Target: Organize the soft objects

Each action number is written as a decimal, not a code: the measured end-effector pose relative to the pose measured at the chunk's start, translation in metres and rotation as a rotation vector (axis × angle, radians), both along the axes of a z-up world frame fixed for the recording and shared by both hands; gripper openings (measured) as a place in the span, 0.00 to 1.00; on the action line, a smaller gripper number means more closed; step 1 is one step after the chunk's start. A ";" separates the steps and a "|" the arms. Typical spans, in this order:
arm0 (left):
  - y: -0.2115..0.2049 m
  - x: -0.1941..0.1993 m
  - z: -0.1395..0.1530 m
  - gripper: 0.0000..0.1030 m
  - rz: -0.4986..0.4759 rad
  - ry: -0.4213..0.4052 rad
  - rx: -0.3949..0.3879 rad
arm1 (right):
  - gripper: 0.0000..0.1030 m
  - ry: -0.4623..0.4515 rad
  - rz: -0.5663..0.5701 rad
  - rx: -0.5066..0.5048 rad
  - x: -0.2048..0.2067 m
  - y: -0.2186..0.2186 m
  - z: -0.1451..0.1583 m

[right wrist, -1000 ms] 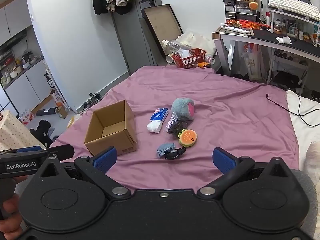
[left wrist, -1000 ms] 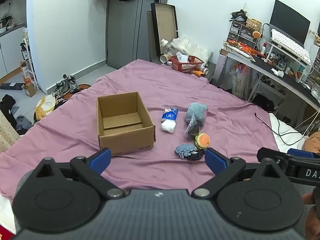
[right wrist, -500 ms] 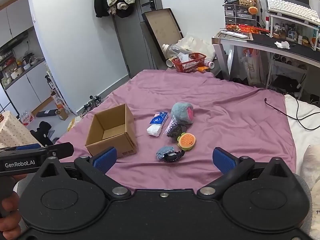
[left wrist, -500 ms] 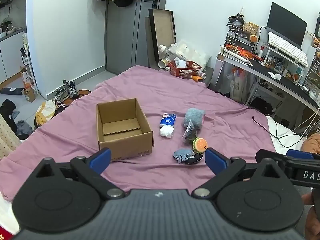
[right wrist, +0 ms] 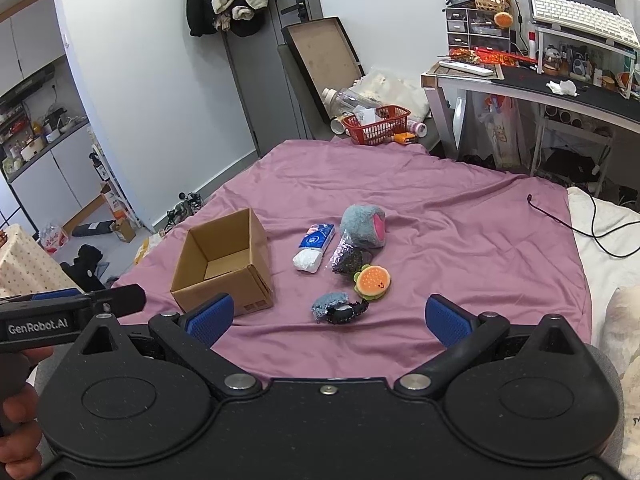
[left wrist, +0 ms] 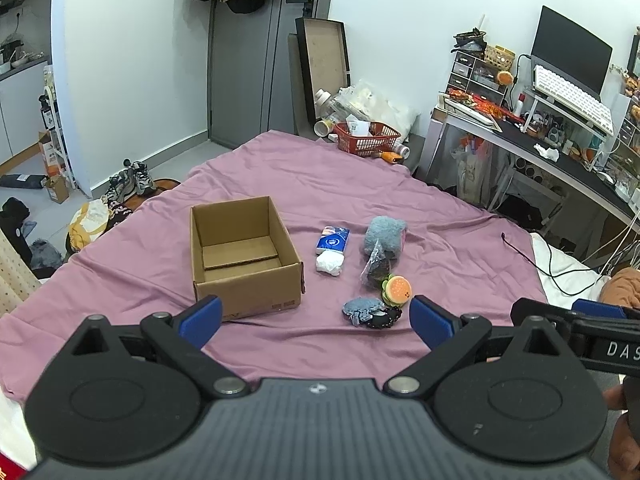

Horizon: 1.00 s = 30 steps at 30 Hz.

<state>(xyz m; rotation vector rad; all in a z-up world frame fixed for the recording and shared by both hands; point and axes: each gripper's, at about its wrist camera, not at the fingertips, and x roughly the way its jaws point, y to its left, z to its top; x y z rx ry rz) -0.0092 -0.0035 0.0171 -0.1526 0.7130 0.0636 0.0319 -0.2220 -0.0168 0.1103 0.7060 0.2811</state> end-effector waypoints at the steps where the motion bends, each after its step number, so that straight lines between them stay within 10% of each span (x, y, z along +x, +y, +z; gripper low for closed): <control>1: 0.000 0.000 0.000 0.96 0.004 0.000 -0.001 | 1.00 0.000 0.000 -0.002 0.000 0.000 0.000; 30: -0.005 -0.006 -0.001 0.96 0.007 -0.012 -0.015 | 1.00 0.003 -0.022 -0.007 -0.004 -0.005 -0.004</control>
